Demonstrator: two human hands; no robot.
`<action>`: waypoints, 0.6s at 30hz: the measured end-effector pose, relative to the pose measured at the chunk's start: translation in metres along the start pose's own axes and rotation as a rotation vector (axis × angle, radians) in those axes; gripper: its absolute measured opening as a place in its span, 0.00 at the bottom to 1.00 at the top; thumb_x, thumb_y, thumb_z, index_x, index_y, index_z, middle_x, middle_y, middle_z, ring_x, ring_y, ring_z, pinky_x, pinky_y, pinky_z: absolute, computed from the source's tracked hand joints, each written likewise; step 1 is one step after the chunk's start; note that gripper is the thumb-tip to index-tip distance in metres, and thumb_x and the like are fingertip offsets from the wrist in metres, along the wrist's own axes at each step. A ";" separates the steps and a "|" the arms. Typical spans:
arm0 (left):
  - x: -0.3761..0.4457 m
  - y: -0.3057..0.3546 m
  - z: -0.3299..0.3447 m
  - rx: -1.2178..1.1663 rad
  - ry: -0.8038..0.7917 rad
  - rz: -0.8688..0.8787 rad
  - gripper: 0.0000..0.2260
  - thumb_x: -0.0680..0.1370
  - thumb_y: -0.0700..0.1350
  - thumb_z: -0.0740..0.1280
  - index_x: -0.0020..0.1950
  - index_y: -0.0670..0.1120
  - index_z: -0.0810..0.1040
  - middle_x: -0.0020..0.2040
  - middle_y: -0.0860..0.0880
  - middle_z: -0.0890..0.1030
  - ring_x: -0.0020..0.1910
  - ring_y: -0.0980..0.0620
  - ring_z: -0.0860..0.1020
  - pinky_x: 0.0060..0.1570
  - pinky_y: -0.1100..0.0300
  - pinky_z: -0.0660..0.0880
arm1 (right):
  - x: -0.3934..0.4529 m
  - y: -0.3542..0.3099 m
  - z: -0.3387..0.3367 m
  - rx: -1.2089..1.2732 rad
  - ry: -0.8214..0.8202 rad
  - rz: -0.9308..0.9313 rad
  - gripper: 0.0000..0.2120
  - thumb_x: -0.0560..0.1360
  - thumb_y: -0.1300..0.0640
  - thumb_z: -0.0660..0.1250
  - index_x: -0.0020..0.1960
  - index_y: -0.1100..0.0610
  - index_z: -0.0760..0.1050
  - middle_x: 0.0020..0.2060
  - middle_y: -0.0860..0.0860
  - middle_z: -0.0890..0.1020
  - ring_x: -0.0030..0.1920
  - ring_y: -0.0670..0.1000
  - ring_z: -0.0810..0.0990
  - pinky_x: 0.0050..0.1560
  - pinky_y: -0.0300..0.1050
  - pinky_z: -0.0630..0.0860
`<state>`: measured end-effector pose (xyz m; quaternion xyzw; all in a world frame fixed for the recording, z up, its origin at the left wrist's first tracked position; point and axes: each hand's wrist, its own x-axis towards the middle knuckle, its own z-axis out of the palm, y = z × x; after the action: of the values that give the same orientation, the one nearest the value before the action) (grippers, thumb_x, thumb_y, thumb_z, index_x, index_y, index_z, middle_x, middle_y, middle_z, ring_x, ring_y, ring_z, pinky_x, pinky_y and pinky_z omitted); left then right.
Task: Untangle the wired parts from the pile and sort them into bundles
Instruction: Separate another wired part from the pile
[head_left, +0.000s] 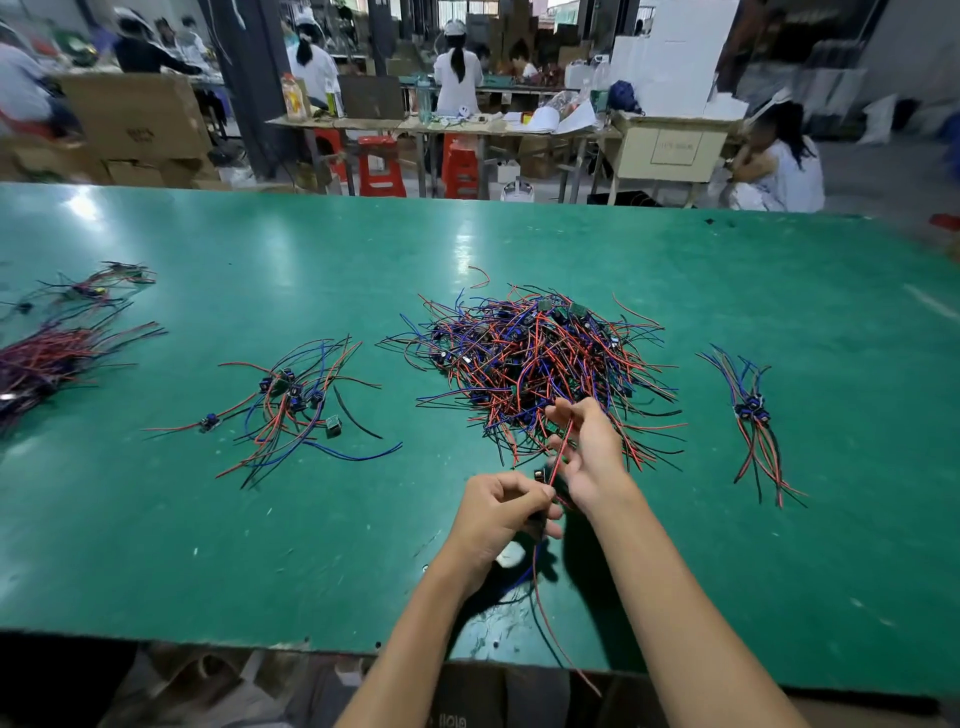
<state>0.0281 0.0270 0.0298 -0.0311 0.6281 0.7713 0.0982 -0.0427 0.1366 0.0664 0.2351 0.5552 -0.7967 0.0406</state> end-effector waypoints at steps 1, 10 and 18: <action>-0.001 0.000 -0.001 -0.007 -0.009 -0.001 0.15 0.78 0.33 0.68 0.33 0.45 0.81 0.35 0.42 0.82 0.28 0.48 0.81 0.34 0.58 0.79 | -0.001 -0.001 -0.002 0.016 -0.048 0.017 0.12 0.80 0.56 0.60 0.45 0.53 0.81 0.36 0.45 0.85 0.32 0.48 0.71 0.34 0.43 0.65; 0.006 0.004 -0.014 -0.542 0.144 -0.012 0.07 0.76 0.48 0.69 0.52 0.48 0.81 0.42 0.52 0.84 0.37 0.56 0.78 0.40 0.61 0.71 | -0.024 0.037 -0.056 -0.960 -0.157 -0.882 0.14 0.74 0.55 0.74 0.57 0.43 0.80 0.43 0.40 0.84 0.44 0.44 0.80 0.50 0.48 0.78; 0.008 0.020 -0.001 -0.546 0.237 -0.009 0.13 0.79 0.49 0.68 0.57 0.41 0.82 0.45 0.48 0.85 0.34 0.58 0.78 0.35 0.65 0.77 | -0.057 0.058 -0.034 -0.470 -0.193 -0.722 0.14 0.70 0.54 0.80 0.54 0.47 0.82 0.41 0.47 0.86 0.39 0.47 0.82 0.43 0.42 0.78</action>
<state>0.0160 0.0227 0.0476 -0.1490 0.4046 0.9022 0.0157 0.0382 0.1338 0.0311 -0.0649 0.7617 -0.6301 -0.1363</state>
